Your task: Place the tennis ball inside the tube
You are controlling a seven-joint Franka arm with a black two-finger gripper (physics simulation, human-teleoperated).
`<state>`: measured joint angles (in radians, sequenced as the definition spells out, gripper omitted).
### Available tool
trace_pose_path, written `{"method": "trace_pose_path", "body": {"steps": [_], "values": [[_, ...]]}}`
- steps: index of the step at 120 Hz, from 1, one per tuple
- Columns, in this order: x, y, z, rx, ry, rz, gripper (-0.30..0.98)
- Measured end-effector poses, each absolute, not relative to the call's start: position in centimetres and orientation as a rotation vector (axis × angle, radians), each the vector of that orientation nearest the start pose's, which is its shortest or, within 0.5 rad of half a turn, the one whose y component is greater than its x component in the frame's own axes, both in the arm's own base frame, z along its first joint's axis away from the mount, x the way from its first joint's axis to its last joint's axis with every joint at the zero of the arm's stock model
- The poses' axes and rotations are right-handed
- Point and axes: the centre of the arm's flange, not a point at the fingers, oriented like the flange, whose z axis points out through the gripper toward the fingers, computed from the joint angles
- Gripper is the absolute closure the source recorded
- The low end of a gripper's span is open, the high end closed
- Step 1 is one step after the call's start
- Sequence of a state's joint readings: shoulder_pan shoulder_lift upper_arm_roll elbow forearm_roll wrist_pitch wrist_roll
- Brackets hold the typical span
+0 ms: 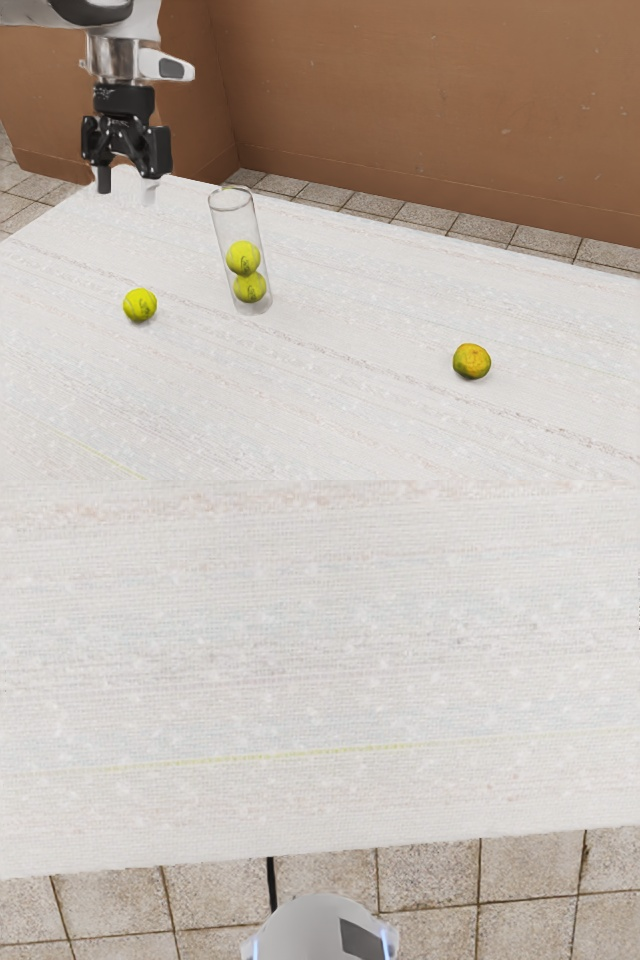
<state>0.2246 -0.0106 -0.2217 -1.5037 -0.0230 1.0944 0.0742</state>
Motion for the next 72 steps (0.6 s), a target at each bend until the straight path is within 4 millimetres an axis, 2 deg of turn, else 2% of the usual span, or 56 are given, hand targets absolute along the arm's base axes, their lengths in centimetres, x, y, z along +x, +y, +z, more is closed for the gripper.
{"method": "trace_pose_path", "body": {"steps": [12,20,28,39,55,72], "values": [[51.4,-0.2,62.7,-3.139,0.144,0.406,0.0],[50.4,0.4,61.2,-3.137,0.13,0.345,0.0],[48.0,3.3,57.7,-3.138,0.039,0.34,0.0],[46.3,5.4,50.6,-3.141,-0.021,0.383,0.0],[48.4,7.0,43.9,-3.161,-0.037,0.342,0.0],[50.8,11.3,38.7,-3.176,-0.139,0.236,0.0]]}}
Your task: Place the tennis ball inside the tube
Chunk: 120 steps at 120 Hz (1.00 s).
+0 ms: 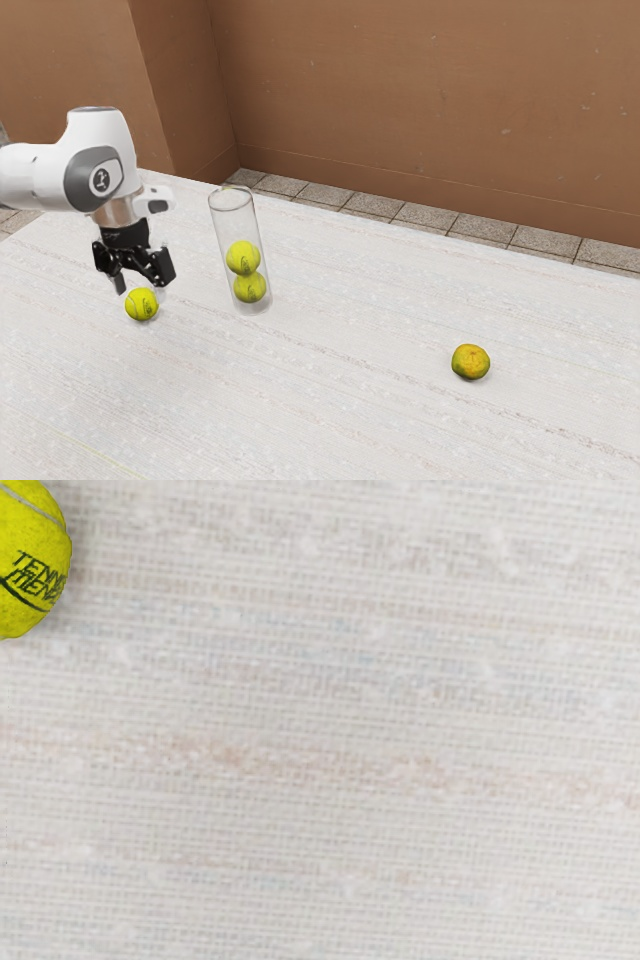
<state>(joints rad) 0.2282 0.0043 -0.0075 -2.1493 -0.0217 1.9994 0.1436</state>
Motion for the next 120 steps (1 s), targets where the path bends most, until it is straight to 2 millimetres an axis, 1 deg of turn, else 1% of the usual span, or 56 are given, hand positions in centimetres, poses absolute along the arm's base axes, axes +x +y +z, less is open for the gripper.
{"method": "trace_pose_path", "body": {"steps": [11,16,25,34,45,53,61,75,92,108,120], "values": [[51.6,14.3,35.5,-3.169,-0.201,0.172,0.0],[51.8,15.3,34.4,-3.164,-0.212,0.135,0.0],[52.5,16.2,32.5,-3.152,-0.2,0.075,0.0],[53.1,16.6,31.1,-3.142,-0.177,0.023,0.0],[53.5,17.7,30.3,-3.126,-0.169,-0.032,0.0],[53.6,19.0,29.9,-3.113,-0.171,-0.063,0.0],[54.4,19.7,29.6,-3.102,-0.16,-0.091,0.0],[54.9,21.8,28.2,-3.084,-0.165,-0.099,0.0],[54.9,22.8,26.5,-3.08,-0.153,-0.078,0.0],[55.3,23.1,25.2,-3.08,-0.131,-0.063,0.0],[55.5,23.1,25.0,-3.08,-0.116,-0.065,0.08]]}}
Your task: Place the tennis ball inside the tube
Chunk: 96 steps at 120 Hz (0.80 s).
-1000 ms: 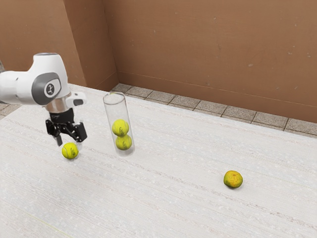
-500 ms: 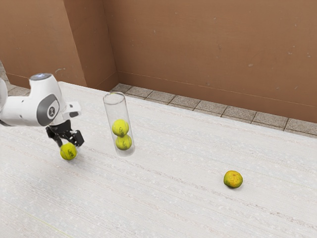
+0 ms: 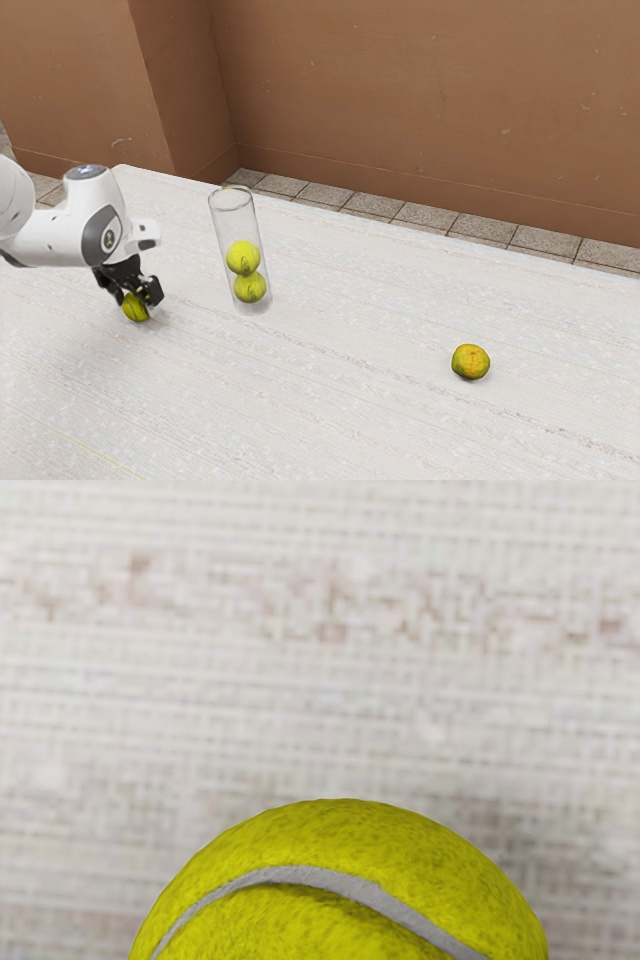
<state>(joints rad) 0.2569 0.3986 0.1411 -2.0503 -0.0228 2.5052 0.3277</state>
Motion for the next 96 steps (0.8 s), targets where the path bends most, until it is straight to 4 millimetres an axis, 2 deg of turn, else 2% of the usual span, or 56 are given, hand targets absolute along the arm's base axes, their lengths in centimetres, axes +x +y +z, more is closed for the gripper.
{"method": "trace_pose_path", "body": {"steps": [18,40,63,69,80,96], "values": [[55.7,23.2,24.8,-3.08,-0.099,-0.066,0.21],[55.9,23.2,24.7,-3.078,-0.087,-0.068,0.29],[55.8,23.2,26.0,-3.08,-0.09,-0.066,0.37],[55.8,23.0,27.5,-3.086,-0.099,-0.081,0.38],[56.0,21.6,32.4,-3.098,-0.089,-0.135,0.4],[56.3,17.5,41.7,-3.11,-0.023,-0.232,0.41]]}}
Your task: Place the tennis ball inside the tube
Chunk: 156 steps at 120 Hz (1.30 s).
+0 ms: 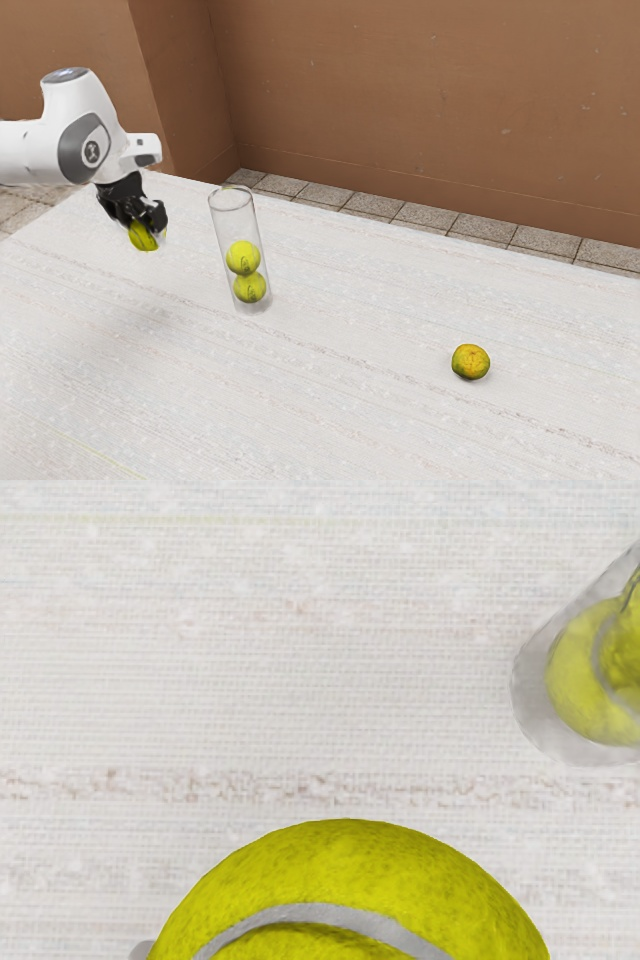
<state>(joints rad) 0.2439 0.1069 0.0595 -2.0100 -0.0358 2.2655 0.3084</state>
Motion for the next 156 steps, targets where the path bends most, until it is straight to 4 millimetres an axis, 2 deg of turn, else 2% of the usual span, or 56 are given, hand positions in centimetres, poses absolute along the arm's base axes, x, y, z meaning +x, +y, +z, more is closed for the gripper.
{"method": "trace_pose_path", "body": {"steps": [8,20,32,41,49,62,75,102,115,127,142,156], "values": [[56.6,15.8,46.4,-3.106,0.007,-0.268,0.41],[56.4,13.9,50.8,-3.105,0.034,-0.257,0.41],[56.9,12.2,53.3,-3.092,0.058,-0.218,0.41],[57.6,10.9,54.3,-3.076,0.07,-0.192,0.4],[58.8,9.1,54.6,-3.071,0.09,-0.175,0.4],[61.7,5.1,55.1,-3.066,0.156,-0.164,0.39],[62.8,3.8,54.1,-3.071,0.151,-0.116,0.39],[65.6,3.8,52.6,-3.076,0.084,-0.092,0.38],[66.2,4.0,51.6,-3.082,0.04,-0.073,0.38],[67.2,4.3,51.6,-3.089,-0.005,-0.09,0.35],[67.8,4.5,51.4,-3.1,-0.048,-0.098,0.21],[67.9,4.5,51.4,-3.106,-0.077,-0.1,0.12]]}}
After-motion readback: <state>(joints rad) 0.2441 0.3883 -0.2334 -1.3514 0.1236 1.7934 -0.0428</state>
